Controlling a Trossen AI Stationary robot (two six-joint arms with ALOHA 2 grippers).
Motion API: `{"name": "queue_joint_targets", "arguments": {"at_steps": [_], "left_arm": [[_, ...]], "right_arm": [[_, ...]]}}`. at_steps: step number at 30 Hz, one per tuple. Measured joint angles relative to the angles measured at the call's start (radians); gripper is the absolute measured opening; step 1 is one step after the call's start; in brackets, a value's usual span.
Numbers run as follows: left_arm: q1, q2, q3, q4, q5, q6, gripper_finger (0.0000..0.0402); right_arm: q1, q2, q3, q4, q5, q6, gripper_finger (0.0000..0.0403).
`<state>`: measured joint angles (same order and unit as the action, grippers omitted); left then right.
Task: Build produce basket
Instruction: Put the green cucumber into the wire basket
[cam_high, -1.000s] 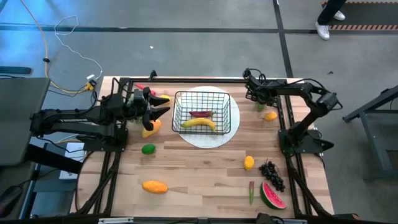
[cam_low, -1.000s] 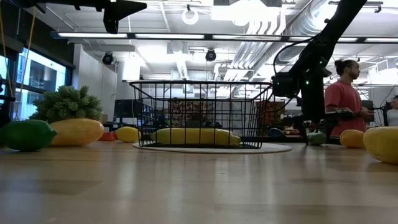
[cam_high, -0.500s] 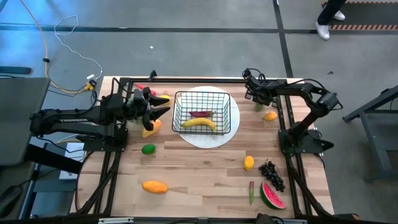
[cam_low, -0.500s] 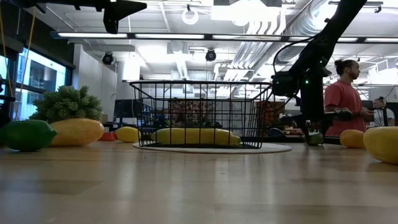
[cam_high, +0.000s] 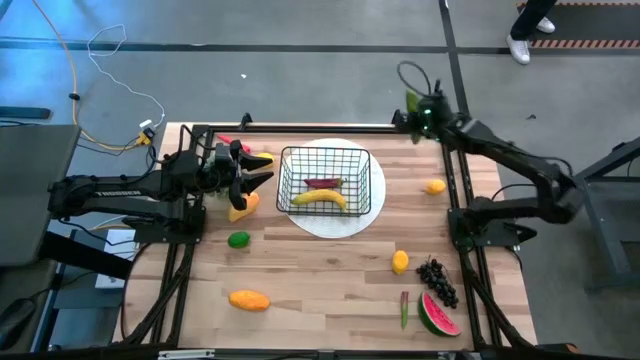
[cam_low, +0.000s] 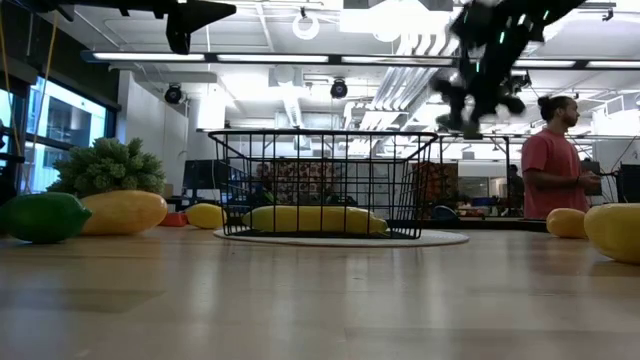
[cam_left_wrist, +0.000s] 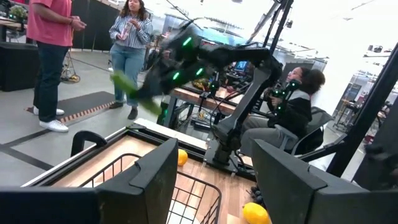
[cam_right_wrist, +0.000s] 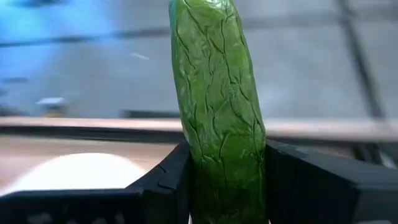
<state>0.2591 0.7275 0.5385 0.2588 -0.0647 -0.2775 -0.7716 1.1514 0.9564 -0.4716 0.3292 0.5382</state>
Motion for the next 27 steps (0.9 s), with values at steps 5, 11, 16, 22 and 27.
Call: {"name": "queue_joint_targets", "arguments": {"at_steps": [5, 11, 16, 22, 27], "left_arm": [[0.000, 0.000, 0.000, 0.000, 0.000, 0.000, 0.0193], [0.000, 0.000, 0.000, 0.026, 0.028, -0.017, 0.0193], [0.000, 0.000, 0.000, 0.085, 0.039, -0.026, 0.0193], [0.000, 0.000, 0.000, 0.088, 0.042, -0.001, 0.0193], [0.000, 0.001, 0.000, 0.074, 0.061, -0.008, 0.0193]], "right_arm": [[0.125, -0.134, 0.077, 0.075, -0.191, -0.203, 0.0122], [0.345, -0.227, 0.054, 0.076, -0.241, -0.187, 0.0122], [0.559, -0.225, -0.061, 0.220, -0.189, -0.100, 0.0123], [0.728, -0.141, -0.243, 0.693, -0.139, -0.061, 0.0123], [0.782, -0.065, -0.260, 0.832, -0.164, -0.196, 0.0124]]}}
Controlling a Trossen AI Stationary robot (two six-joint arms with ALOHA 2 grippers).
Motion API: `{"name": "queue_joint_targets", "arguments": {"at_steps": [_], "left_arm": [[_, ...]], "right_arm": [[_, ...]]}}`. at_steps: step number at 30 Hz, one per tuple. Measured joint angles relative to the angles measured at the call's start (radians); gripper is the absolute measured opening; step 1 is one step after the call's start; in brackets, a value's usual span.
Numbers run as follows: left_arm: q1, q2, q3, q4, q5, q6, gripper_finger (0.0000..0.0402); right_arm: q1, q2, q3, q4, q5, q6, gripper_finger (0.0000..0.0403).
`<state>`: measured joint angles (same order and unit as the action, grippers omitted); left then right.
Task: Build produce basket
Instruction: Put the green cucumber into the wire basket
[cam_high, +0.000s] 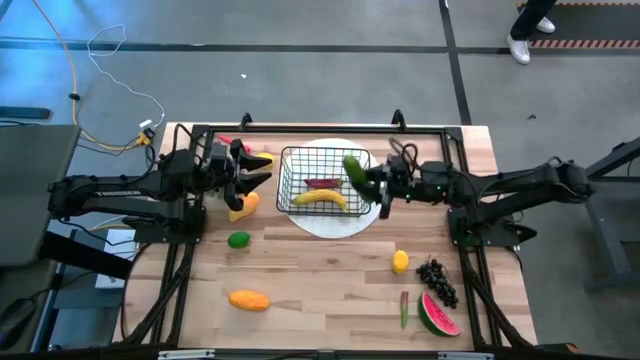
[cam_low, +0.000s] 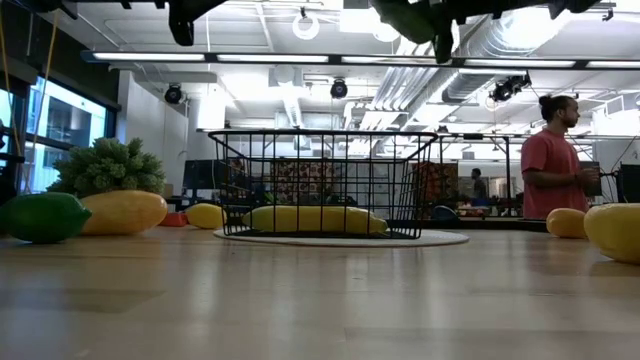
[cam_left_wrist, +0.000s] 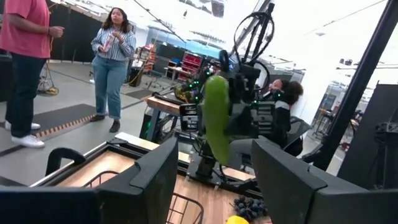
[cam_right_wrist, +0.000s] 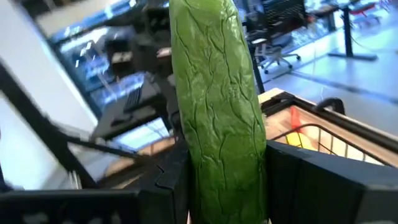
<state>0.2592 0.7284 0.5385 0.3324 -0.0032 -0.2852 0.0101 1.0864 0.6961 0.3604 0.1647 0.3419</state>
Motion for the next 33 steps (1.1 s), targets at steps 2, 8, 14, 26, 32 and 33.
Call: {"name": "queue_joint_targets", "arguments": {"at_steps": [2, 8, 14, 26, 32, 33], "left_arm": [[0.000, 0.000, 0.000, -0.007, 0.000, 0.000, 0.0193], [0.000, 0.000, 0.000, -0.026, 0.002, 0.008, 0.0193], [0.000, 0.000, 0.000, -0.025, 0.002, 0.000, 0.0193], [0.000, 0.000, 0.011, -0.022, 0.071, -0.040, 0.0193], [0.000, 0.000, 0.054, -0.020, 0.085, -0.040, 0.0193], [0.000, 0.000, 0.058, -0.019, 0.084, -0.031, 0.0193]], "right_arm": [[0.011, 0.020, 0.015, 0.003, -0.002, -0.051, 0.0124], [0.017, 0.041, 0.035, 0.004, -0.003, -0.090, 0.0124], [0.016, 0.041, 0.036, 0.003, -0.002, -0.087, 0.0124], [0.016, 0.048, 0.092, -0.065, 0.050, -0.055, 0.0124], [-0.038, 0.177, 0.374, -0.430, 0.058, -0.146, 0.0124], [-0.053, 0.214, 0.428, -0.500, 0.040, -0.156, 0.0124]]}}
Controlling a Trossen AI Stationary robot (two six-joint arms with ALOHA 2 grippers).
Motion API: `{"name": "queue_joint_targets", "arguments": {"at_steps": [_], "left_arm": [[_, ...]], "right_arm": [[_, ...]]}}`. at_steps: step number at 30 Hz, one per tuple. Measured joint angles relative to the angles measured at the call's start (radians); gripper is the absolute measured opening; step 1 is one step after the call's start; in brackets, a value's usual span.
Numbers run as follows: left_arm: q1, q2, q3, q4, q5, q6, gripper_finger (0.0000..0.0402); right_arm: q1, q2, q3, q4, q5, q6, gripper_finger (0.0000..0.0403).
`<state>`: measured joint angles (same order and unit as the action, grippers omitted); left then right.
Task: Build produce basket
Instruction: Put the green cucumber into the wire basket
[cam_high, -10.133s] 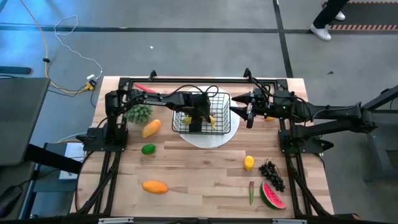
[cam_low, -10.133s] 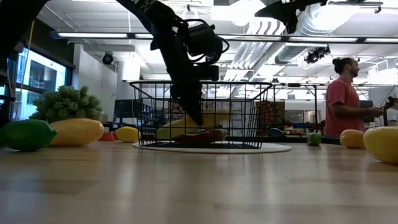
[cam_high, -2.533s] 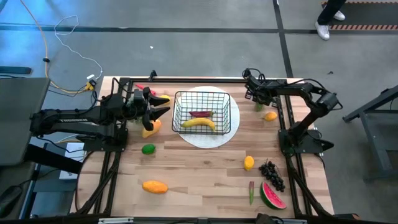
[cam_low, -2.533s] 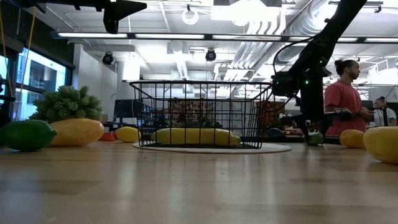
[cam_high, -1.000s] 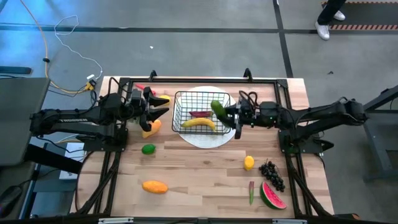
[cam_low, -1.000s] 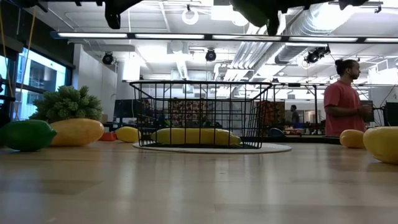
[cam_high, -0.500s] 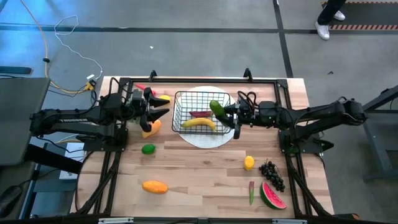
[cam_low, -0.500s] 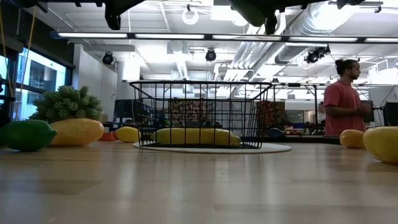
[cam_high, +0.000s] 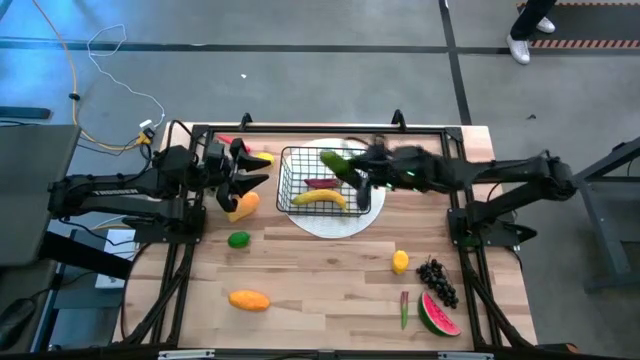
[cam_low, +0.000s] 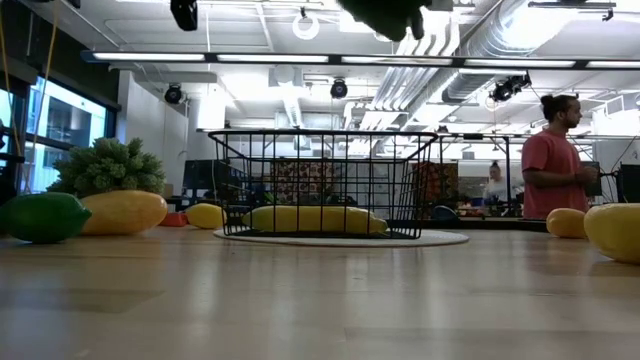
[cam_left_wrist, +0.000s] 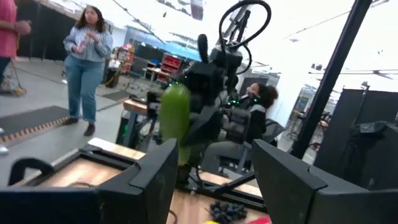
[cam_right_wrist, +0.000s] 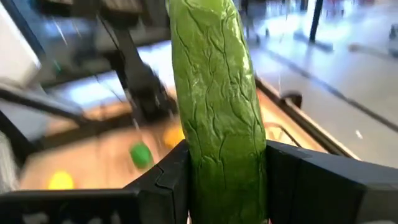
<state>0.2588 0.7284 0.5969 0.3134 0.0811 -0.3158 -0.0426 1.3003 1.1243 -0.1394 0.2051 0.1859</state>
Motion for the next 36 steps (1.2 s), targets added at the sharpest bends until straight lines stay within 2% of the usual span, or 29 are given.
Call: {"name": "queue_joint_targets", "arguments": {"at_steps": [3, 7, 12, 22, 36], "left_arm": [[0.000, 0.000, 0.007, 0.000, -0.001, 0.009, 0.0194], [0.000, 0.000, 0.007, -0.002, -0.003, 0.005, 0.0193], [0.000, 0.000, 0.007, -0.002, -0.004, 0.005, 0.0192], [0.000, 0.000, 0.007, -0.002, -0.010, 0.004, 0.0191], [0.000, 0.000, 0.007, -0.002, -0.018, 0.004, 0.0191]], "right_arm": [[-0.037, 0.125, 0.154, -0.219, -0.051, -0.044, 0.0124], [-0.064, 0.300, 0.332, -0.460, -0.058, -0.111, 0.0124], [-0.091, 0.485, 0.455, -0.614, -0.060, -0.218, 0.0124], [-0.165, 0.706, 0.465, -0.629, -0.058, -0.217, 0.0124], [-0.209, 0.737, 0.465, -0.601, -0.075, -0.265, 0.0124]]}}
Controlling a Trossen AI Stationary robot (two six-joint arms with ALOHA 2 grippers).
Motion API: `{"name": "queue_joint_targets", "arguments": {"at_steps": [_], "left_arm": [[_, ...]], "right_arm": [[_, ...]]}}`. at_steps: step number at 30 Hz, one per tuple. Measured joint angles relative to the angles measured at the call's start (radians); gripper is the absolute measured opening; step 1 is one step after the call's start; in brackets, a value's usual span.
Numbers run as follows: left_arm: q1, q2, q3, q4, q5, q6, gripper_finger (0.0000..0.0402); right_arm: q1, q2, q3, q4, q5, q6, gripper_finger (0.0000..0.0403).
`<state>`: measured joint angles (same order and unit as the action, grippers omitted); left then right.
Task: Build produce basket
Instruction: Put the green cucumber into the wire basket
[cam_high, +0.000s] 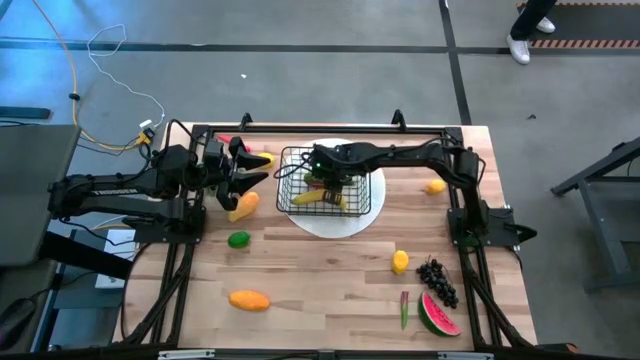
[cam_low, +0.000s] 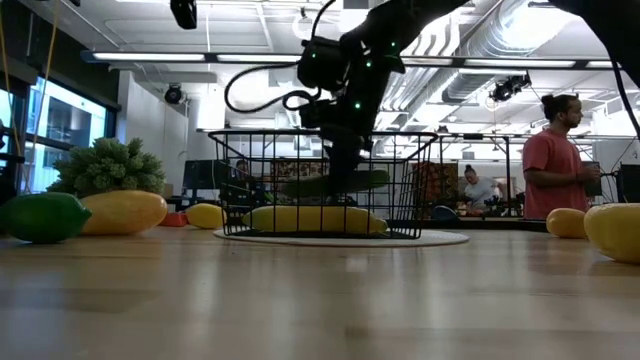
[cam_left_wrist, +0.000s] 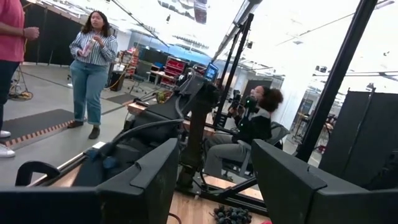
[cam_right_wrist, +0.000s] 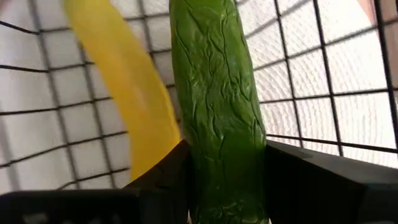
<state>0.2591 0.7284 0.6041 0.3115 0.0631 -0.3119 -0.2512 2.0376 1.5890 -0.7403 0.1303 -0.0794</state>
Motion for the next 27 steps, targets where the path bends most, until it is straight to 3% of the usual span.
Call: {"name": "queue_joint_targets", "arguments": {"at_steps": [20, 27], "left_arm": [[0.000, 0.000, 0.000, 0.000, -0.026, 0.000, 0.0191], [0.000, 0.000, 0.000, 0.000, -0.027, 0.000, 0.0191]], "right_arm": [[-0.065, 0.033, 0.000, 0.064, -0.008, -0.087, 0.0127], [-0.063, 0.033, 0.000, 0.080, -0.023, -0.086, 0.0186]]}}
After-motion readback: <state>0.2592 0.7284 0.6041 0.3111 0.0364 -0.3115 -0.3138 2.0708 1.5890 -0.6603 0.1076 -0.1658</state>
